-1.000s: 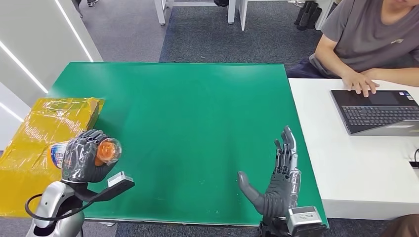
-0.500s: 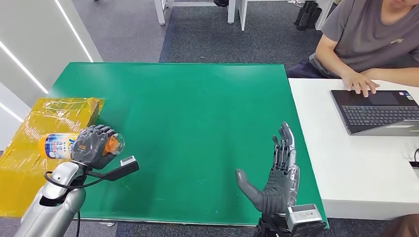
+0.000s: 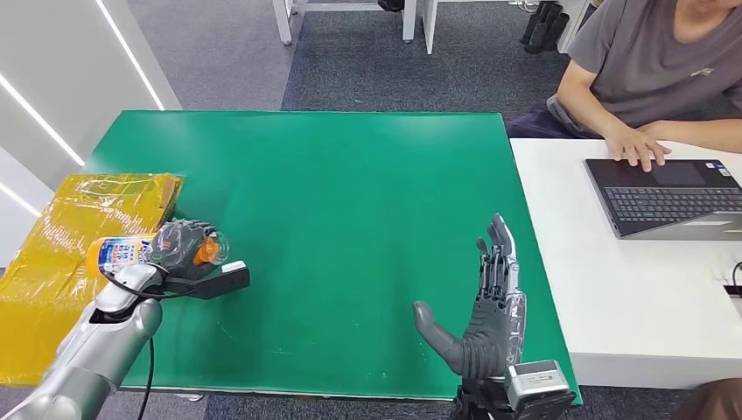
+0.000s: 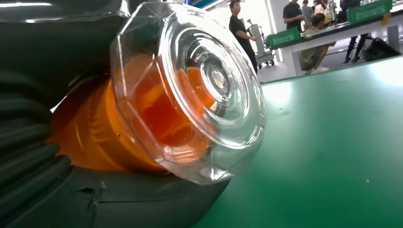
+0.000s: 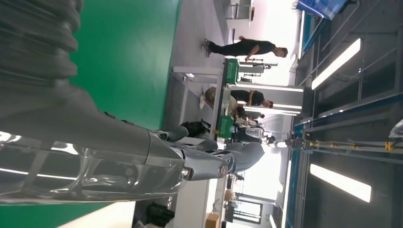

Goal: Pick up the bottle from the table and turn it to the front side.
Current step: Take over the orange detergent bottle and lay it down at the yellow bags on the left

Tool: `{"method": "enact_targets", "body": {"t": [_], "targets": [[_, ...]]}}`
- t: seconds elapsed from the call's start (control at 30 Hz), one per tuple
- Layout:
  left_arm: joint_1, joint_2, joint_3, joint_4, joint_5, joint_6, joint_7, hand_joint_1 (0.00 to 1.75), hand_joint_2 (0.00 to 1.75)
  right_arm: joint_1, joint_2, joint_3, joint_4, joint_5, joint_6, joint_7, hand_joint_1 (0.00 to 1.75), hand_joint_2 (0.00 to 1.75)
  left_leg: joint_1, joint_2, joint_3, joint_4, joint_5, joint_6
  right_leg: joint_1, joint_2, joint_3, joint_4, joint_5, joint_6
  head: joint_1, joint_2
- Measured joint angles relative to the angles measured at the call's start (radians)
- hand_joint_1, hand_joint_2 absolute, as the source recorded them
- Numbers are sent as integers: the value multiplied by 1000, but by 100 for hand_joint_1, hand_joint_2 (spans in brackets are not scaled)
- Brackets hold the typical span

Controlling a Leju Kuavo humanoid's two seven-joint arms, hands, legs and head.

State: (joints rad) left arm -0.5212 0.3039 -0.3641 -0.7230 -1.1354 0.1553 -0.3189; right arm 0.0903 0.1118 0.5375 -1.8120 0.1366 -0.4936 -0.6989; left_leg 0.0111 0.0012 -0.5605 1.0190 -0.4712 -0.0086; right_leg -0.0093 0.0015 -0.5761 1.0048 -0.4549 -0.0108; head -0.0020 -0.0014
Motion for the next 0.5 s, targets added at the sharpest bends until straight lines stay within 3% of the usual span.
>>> {"method": "enact_targets", "body": {"t": [0.5], "targets": [[-40,14,-55,158,-34,-41,-6,175,175,5,0,-4,7,-7,-11,0,0,175,0,1,0,0,0,-1,0,0,0,0,1,-1,0,0]]}}
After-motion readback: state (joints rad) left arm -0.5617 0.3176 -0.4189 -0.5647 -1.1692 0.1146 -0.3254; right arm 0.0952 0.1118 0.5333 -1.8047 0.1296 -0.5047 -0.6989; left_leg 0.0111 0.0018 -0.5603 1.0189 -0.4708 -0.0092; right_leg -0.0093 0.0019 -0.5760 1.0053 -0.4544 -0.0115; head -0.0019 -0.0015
